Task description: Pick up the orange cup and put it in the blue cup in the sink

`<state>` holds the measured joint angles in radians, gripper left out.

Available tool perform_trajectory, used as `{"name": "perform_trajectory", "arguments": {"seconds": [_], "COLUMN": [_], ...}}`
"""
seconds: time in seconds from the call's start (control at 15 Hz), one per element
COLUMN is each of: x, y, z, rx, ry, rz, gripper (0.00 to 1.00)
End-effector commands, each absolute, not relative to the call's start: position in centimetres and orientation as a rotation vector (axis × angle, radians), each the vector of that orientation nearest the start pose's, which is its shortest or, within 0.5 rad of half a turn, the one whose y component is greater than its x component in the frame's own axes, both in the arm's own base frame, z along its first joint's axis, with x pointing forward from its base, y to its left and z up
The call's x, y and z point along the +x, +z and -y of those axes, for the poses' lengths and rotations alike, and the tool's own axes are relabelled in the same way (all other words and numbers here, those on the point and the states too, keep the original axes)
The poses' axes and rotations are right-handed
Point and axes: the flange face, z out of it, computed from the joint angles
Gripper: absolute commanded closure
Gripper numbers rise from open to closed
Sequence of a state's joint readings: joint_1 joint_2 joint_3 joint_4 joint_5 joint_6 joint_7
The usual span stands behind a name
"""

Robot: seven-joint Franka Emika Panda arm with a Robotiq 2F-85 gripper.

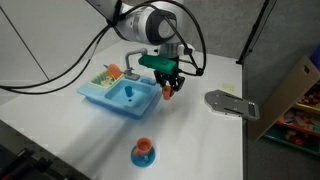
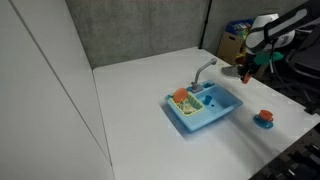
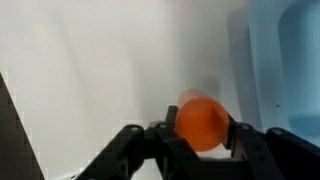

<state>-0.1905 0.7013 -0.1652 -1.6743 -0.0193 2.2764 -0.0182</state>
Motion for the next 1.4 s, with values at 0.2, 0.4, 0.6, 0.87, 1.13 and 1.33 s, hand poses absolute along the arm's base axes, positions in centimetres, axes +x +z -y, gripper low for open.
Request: {"name": "perform_trajectory", "arguments": {"seconds": [0.2,0.4,0.6,0.87,1.13,1.33], "x": [61.6,61.4,61.4,61.4,61.9,62.3], "y": [19.9,19.9,19.6,19.8,20.1,20.4], "z": [20.5,20.3,20.3,19.5,17.2,15.0], "rx": [-3.202,-3.2,-3.199,-3.196,-3.186,-3.182], "ry": [0.223,0.227,0.233,0.22,0.213,0.198], "rz": [-0.389,-0.385,-0.385,-0.33,-0.239,-0.158], "gripper": [0.84,0.59,0.59,0.84,0.84,0.84]}}
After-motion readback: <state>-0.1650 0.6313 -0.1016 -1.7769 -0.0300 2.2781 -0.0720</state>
